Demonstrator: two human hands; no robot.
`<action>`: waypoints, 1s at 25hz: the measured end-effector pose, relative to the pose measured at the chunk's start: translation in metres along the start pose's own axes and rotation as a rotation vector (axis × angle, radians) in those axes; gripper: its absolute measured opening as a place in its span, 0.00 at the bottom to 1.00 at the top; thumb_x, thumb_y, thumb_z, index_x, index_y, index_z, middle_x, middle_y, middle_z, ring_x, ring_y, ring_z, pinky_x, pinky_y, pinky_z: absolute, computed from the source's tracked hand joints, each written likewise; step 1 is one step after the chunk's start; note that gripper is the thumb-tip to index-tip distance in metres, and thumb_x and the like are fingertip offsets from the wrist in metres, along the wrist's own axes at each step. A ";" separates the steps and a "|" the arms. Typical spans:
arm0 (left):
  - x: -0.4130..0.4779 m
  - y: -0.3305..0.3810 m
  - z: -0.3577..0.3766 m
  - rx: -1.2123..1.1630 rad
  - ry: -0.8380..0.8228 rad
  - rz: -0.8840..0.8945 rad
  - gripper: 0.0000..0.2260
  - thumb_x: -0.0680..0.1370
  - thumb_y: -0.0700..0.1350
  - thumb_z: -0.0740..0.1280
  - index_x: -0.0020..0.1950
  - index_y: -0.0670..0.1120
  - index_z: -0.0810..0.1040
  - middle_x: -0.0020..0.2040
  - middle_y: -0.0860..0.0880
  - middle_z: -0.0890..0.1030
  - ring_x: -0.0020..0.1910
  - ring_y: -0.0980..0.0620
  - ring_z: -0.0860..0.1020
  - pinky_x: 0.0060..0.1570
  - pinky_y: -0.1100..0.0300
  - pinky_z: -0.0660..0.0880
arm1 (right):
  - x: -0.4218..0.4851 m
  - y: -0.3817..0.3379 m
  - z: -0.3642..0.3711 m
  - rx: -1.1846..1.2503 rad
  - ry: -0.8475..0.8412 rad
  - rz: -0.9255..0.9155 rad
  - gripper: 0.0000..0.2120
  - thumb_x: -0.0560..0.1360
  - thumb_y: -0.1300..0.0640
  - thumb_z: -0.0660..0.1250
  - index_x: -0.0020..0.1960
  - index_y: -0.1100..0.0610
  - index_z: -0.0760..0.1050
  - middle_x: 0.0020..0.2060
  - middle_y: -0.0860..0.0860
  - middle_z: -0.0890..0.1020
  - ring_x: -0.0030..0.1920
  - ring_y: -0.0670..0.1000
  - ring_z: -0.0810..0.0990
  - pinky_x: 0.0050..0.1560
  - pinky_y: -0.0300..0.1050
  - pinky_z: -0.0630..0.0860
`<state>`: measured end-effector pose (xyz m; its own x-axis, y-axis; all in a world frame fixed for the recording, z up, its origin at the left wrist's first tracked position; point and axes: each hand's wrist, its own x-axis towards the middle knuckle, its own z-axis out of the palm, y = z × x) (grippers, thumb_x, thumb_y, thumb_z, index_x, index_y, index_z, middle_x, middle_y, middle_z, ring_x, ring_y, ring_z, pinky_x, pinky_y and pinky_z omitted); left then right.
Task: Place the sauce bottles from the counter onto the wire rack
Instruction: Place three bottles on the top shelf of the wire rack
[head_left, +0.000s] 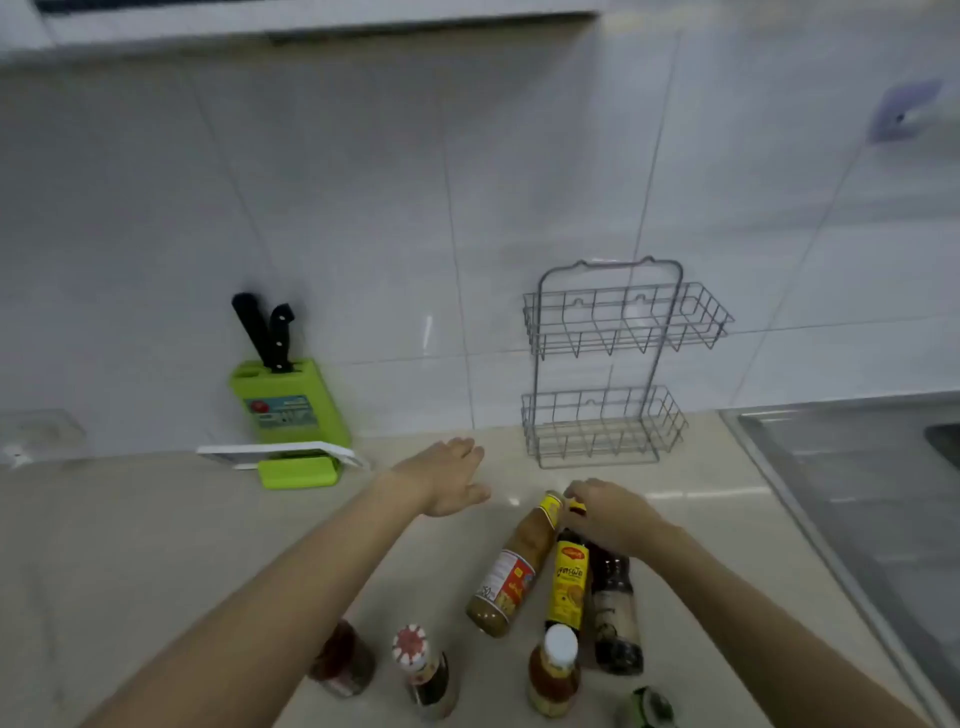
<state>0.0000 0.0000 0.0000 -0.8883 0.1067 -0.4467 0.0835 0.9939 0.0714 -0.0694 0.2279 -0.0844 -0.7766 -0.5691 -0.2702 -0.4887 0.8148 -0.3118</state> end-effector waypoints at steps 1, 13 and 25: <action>0.005 -0.001 0.004 0.006 -0.032 -0.001 0.31 0.82 0.56 0.52 0.78 0.41 0.47 0.80 0.41 0.49 0.79 0.45 0.49 0.78 0.50 0.49 | 0.006 0.001 0.006 -0.055 -0.003 0.014 0.21 0.77 0.42 0.58 0.63 0.56 0.70 0.60 0.56 0.77 0.59 0.57 0.76 0.56 0.50 0.72; 0.064 -0.021 0.033 -0.068 -0.178 -0.008 0.31 0.81 0.57 0.52 0.78 0.43 0.46 0.80 0.42 0.50 0.78 0.44 0.51 0.77 0.51 0.53 | 0.093 -0.010 0.047 0.041 -0.016 0.257 0.30 0.72 0.36 0.62 0.63 0.59 0.68 0.60 0.56 0.77 0.61 0.59 0.74 0.60 0.54 0.69; 0.075 -0.040 0.030 -0.213 -0.106 -0.111 0.30 0.81 0.56 0.55 0.78 0.42 0.50 0.79 0.43 0.55 0.77 0.46 0.56 0.76 0.52 0.56 | 0.105 -0.020 0.032 1.173 -0.164 0.442 0.05 0.74 0.64 0.69 0.49 0.63 0.76 0.46 0.60 0.81 0.48 0.59 0.80 0.46 0.57 0.82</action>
<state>-0.0566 -0.0305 -0.0634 -0.8332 0.0102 -0.5528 -0.1189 0.9731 0.1972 -0.1285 0.1483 -0.1361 -0.6836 -0.3495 -0.6407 0.5098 0.3995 -0.7619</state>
